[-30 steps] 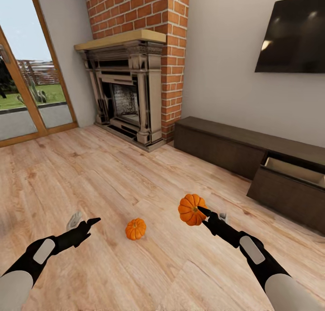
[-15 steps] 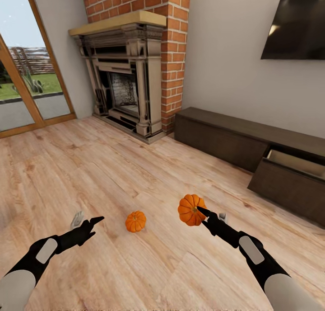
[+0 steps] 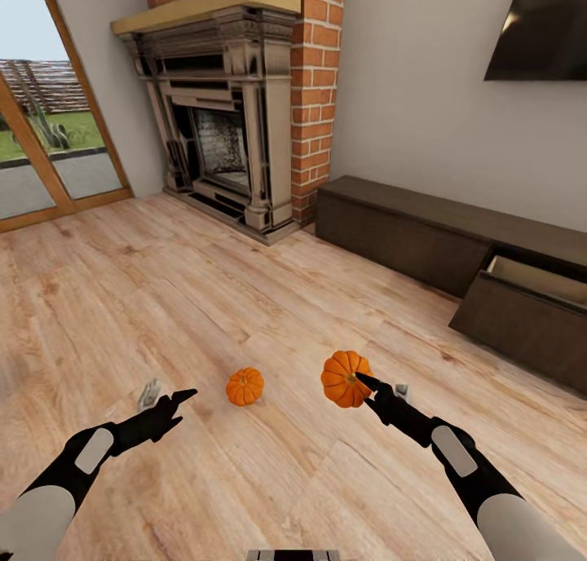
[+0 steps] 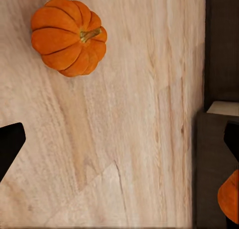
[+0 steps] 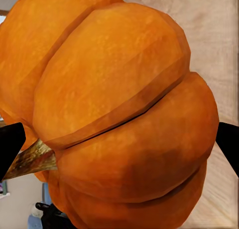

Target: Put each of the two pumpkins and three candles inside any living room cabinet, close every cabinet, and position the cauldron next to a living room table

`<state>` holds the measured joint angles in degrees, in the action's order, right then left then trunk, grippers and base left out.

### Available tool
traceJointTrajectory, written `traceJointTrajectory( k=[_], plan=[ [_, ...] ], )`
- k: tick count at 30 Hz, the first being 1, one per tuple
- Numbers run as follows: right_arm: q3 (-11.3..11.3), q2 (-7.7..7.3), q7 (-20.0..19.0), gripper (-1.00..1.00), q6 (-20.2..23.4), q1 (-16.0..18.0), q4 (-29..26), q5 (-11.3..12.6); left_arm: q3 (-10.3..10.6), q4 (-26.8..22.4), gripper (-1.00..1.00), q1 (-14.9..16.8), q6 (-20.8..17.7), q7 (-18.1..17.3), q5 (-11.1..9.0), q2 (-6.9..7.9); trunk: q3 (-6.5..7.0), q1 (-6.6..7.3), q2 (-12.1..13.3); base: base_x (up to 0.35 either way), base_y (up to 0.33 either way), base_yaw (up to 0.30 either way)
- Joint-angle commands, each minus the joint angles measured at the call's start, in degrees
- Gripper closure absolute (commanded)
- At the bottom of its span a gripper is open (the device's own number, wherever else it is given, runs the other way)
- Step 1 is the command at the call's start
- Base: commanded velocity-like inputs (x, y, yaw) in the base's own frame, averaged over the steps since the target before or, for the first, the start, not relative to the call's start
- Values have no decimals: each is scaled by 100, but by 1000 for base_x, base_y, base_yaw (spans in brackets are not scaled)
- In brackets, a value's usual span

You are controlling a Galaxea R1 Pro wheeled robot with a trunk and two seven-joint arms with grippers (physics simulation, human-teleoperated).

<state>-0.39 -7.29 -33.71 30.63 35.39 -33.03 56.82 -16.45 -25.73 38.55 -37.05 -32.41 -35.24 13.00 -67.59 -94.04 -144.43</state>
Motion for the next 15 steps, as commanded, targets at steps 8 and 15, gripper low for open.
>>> traceJointTrajectory(
  k=[8, 15],
  plan=[
    [-5, -1, 5, 100, 49, 3, -2, 58, 20, -237, -100, 3, -123, -26, -1, -9, -182, -19, -13, 0, 0, 0],
    [-5, 0, 5, 100, 49, 3, -6, 58, 35, -447, -100, 3, -119, -26, 21, -8, -337, -37, -22, 0, 0, 0]
  ],
)
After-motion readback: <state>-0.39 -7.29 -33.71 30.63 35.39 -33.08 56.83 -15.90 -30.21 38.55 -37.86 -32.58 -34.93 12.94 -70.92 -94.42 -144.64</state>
